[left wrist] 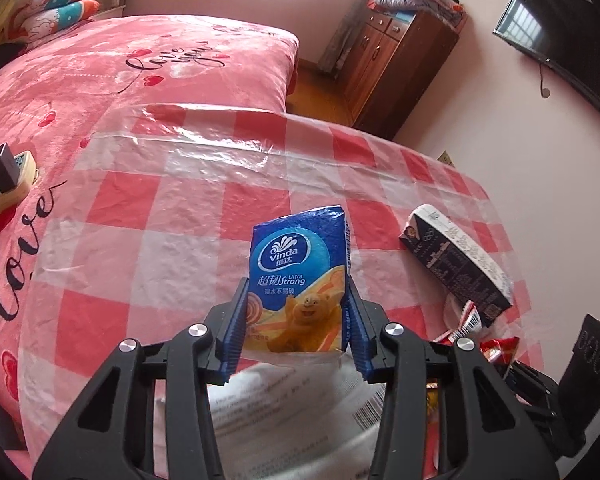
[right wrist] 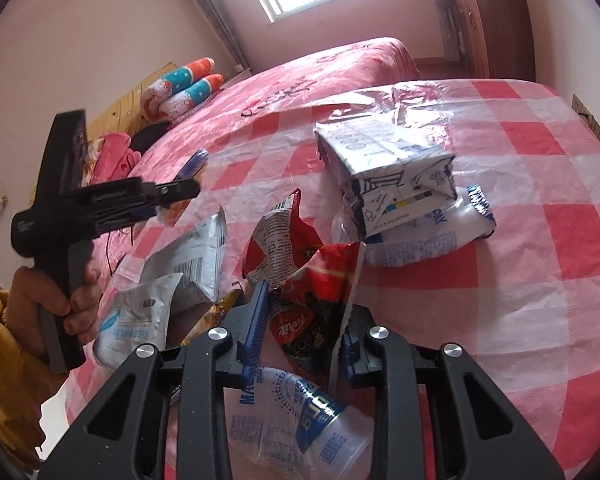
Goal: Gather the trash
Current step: 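Carry the tissue pack and red chip bag to the orange bucket and open both grippers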
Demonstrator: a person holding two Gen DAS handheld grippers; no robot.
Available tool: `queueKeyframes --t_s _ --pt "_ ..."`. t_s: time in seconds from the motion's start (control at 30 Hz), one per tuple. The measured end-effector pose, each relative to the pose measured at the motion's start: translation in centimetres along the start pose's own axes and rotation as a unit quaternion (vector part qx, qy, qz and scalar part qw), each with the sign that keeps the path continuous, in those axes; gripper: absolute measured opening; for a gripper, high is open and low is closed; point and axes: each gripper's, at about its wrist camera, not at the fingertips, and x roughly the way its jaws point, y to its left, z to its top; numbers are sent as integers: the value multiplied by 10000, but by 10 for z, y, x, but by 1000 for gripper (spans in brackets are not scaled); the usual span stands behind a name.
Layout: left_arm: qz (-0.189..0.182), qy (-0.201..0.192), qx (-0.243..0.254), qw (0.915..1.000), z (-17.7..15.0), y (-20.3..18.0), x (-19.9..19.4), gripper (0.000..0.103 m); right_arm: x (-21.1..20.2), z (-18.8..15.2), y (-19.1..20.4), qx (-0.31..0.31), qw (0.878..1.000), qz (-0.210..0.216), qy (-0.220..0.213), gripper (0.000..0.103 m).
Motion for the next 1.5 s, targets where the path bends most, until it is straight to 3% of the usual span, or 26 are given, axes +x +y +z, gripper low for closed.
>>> queueKeyframes --t_s 0.33,0.77,1.27,1.5 --pt "-216 -190 -24 9996 -19 -4 -41 46 -15 0 -8 165 9992 115 -348 31" --pt "-359 -254 -259 9987 -72 11 -83 46 -42 -4 -21 629 9951 361 -665 31" --pt "-485 -408 -481 9968 -133 40 -127 46 -66 -14 19 287 9964 300 -737 31" --pt "-509 -486 -661 9953 -166 60 -145 46 -66 -24 63 32 9969 627 -476 31"
